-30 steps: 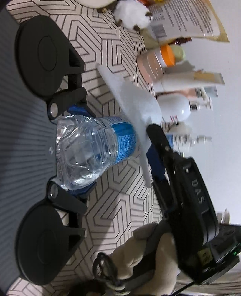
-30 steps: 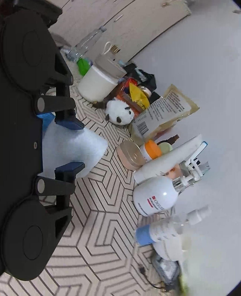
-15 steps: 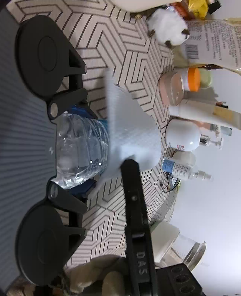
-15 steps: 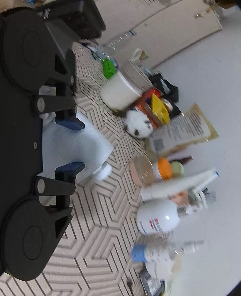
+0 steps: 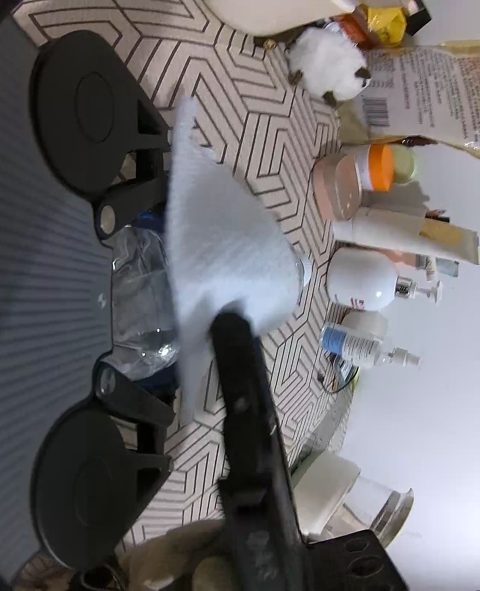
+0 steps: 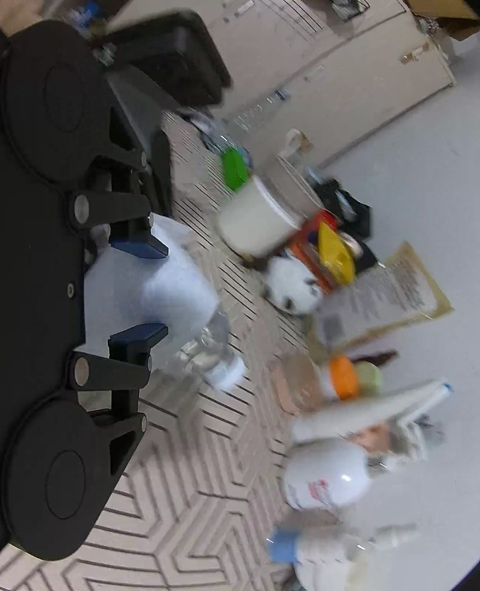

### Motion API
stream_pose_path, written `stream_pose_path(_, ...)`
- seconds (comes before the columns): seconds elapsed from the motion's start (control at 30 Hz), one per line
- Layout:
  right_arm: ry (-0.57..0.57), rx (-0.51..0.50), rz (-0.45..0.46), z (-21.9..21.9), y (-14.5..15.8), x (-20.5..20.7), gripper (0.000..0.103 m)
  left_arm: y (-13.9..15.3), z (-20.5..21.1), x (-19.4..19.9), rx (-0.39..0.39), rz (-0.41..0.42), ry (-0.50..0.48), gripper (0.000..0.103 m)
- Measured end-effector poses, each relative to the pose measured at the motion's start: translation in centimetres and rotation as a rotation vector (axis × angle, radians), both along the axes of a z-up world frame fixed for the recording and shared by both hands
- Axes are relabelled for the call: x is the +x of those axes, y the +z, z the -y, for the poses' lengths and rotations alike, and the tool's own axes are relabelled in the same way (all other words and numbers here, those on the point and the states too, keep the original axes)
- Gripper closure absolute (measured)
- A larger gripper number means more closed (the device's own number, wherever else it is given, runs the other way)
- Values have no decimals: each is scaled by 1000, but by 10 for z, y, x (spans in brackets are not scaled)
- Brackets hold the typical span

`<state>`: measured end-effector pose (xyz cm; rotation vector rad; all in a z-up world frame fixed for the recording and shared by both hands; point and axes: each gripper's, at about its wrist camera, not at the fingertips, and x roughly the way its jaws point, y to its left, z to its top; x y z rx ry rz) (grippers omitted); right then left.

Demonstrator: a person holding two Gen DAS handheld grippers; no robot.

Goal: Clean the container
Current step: 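Rub the white wipe along the bottle body with the right gripper, then hold the bottle with the left gripper while right gripper wipes its body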

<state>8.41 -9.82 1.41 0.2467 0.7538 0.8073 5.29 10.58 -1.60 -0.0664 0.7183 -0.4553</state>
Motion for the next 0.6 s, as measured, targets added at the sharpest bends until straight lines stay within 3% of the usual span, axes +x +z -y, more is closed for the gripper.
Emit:
stream_pose_path(0.2, -58, -1, 37, 2, -1, 3, 59, 0, -1, 1, 3, 4, 7, 35)
stream_pose_path(0.33, -70, 48, -11, 12, -7, 12, 62, 1, 0, 6, 7, -7, 3, 35)
stream_pose_path(0.6, 36, 58, -70, 7, -6, 6, 61, 0, 4, -2, 3, -10, 5, 35)
